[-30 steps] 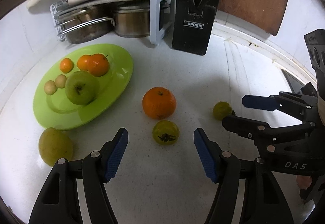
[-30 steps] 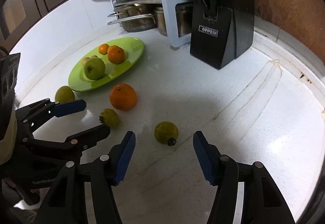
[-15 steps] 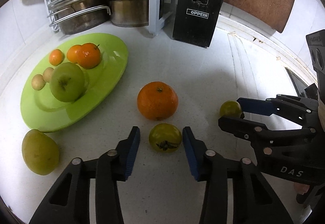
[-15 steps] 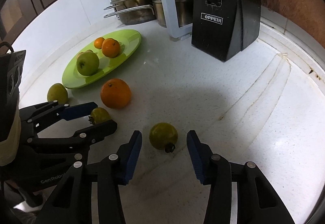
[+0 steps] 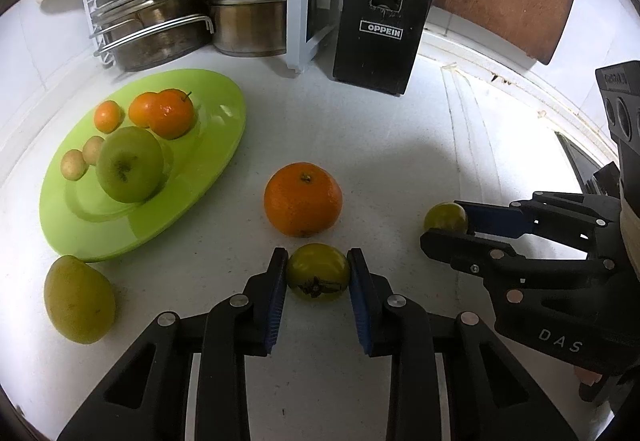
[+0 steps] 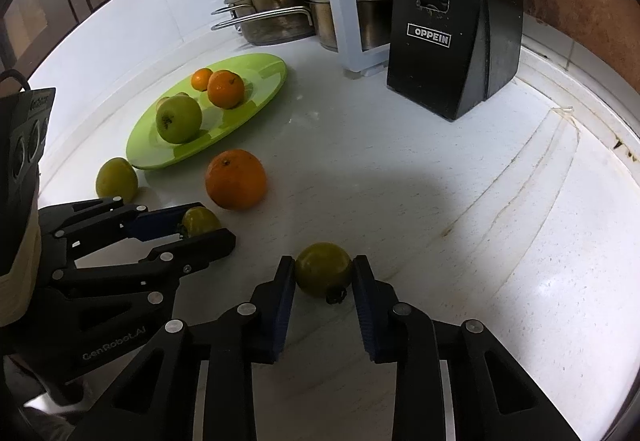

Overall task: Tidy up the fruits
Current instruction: 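Grasp the dark green fruit with the left tool while the right tool grasps the small green fruit, then carry both green fruits onto the green plate and open both tools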

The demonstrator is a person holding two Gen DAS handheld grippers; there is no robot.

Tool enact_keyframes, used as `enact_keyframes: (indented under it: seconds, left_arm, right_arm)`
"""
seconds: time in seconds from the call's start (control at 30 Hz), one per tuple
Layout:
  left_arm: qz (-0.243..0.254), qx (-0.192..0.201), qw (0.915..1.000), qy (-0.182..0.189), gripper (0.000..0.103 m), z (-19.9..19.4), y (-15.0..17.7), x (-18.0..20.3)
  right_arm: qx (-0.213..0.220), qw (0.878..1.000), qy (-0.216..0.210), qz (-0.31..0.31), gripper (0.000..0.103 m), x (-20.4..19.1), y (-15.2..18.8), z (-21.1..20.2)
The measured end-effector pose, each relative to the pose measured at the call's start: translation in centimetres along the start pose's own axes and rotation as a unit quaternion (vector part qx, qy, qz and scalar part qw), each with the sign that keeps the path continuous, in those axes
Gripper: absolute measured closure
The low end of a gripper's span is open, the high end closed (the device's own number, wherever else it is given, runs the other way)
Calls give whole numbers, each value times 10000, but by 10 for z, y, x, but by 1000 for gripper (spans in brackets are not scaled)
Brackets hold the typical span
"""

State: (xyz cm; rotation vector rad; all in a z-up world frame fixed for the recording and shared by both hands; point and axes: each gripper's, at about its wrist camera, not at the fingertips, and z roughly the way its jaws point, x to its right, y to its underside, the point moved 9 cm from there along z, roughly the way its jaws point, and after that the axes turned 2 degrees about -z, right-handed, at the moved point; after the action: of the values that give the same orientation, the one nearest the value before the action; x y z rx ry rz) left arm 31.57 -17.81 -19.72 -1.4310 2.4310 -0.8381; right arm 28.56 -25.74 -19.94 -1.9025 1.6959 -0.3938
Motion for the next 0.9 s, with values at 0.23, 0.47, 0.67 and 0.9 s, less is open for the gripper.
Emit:
enact_keyframes:
  seconds: [0.23, 0.47, 0.67, 0.9]
  left_arm:
    - [-62, 135, 9999, 18, 73, -17, 0, -1]
    - [-125, 324, 9994, -23, 73, -41, -1, -6]
    - [-187, 563, 9982, -36, 73, -67, -1, -10]
    - [-259, 806, 9963, -136, 73, -97, -1, -23]
  right_arm:
    - [109, 9999, -7, -57, 73, -8, -3, -12]
    - [274, 9996, -48, -102, 73, -22, -8, -29]
    - [487, 9987, -91, -128, 73, -38, -17, -49]
    - [692, 9972, -147, -237, 73, -62, -27, -64]
